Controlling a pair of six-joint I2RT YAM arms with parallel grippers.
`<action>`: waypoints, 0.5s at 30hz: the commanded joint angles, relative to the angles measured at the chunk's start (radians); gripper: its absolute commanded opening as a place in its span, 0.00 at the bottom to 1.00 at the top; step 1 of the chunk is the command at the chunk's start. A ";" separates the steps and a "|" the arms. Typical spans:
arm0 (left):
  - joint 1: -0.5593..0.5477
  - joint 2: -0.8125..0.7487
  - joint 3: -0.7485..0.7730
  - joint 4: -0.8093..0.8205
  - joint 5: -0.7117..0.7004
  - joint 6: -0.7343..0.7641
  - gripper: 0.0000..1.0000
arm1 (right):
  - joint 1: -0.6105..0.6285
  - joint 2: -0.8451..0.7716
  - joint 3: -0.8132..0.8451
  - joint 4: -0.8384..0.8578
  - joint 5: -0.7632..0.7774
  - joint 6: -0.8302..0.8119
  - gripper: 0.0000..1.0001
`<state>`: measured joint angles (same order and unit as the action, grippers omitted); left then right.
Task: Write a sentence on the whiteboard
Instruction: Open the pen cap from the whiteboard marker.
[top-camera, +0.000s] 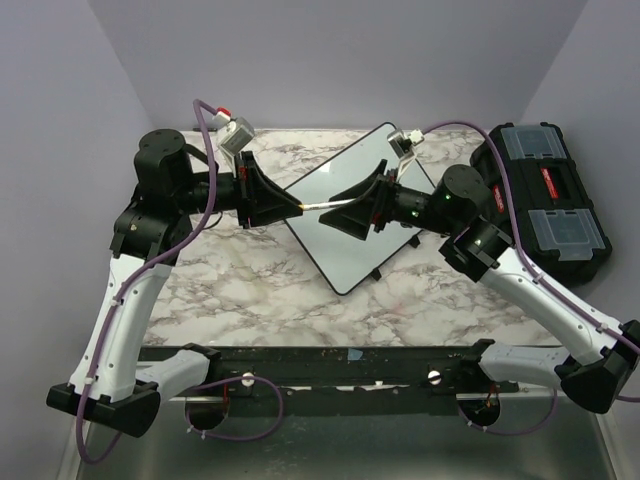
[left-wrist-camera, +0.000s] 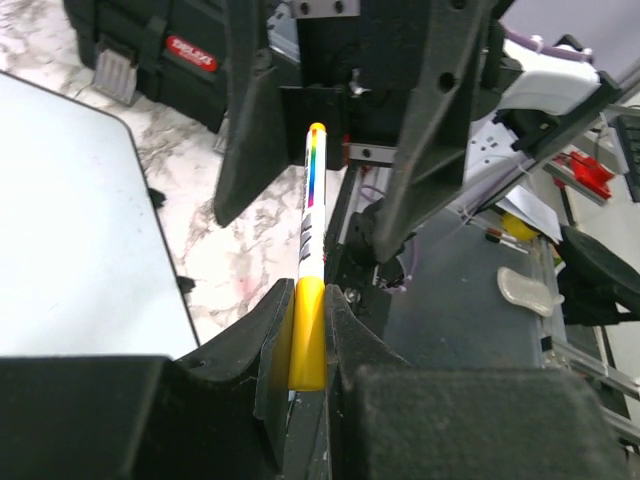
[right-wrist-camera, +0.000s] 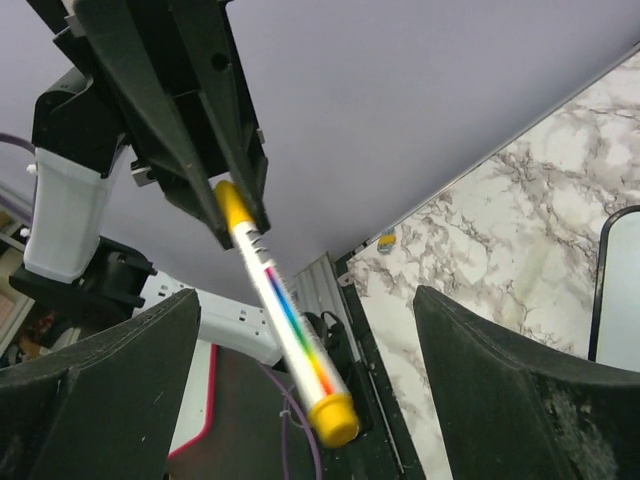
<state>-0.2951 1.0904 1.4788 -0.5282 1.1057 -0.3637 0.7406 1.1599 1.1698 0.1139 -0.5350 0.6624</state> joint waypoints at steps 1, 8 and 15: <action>0.016 -0.019 -0.016 -0.035 -0.058 0.060 0.00 | 0.003 -0.001 0.022 -0.003 -0.079 -0.001 0.89; 0.022 -0.036 -0.083 0.005 -0.009 0.060 0.00 | 0.003 0.008 0.016 0.039 -0.111 0.018 0.86; 0.022 -0.055 -0.130 0.110 0.028 -0.018 0.00 | 0.002 0.036 0.030 0.076 -0.143 0.046 0.81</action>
<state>-0.2802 1.0641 1.3582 -0.4915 1.0966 -0.3489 0.7406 1.1786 1.1698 0.1455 -0.6273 0.6838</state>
